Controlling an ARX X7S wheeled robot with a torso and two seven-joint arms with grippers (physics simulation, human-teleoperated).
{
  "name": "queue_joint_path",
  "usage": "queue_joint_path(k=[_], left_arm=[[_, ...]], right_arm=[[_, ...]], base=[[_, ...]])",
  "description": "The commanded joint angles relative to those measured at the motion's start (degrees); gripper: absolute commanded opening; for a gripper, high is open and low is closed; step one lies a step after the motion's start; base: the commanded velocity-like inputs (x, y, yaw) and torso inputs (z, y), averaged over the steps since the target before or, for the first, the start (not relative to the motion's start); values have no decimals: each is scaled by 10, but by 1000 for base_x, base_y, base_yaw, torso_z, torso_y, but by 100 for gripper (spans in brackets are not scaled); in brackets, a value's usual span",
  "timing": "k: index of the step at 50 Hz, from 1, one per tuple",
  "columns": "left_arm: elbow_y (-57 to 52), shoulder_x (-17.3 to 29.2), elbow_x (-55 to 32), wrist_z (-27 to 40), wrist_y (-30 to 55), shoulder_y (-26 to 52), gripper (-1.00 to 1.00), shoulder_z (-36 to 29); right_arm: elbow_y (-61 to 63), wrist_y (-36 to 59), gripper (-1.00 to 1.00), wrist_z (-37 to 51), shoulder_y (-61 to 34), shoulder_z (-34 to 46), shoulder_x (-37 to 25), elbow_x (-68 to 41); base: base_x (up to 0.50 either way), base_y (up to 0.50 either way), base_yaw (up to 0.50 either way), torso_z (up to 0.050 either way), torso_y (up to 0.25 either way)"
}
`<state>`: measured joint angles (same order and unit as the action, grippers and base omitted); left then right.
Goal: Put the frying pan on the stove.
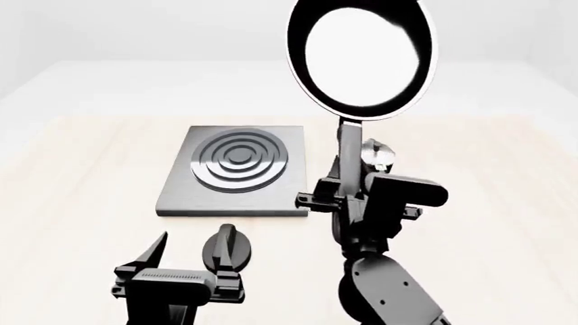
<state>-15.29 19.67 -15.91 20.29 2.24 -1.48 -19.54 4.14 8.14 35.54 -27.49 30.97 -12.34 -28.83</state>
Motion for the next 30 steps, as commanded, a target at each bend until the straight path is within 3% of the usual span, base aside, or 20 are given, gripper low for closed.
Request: queue_joint_path(k=[1, 30], left_arm=[[0, 1, 1, 2, -1, 0, 100, -3], [-3, 5, -3, 6, 0, 2, 100, -4]], right_arm=[[24, 11, -100, -45, -19, 26, -13, 25], [18, 93, -100, -91, -78, 43, -29, -27]], base=[[0, 0, 0, 0, 0], [0, 0, 0, 0, 2]])
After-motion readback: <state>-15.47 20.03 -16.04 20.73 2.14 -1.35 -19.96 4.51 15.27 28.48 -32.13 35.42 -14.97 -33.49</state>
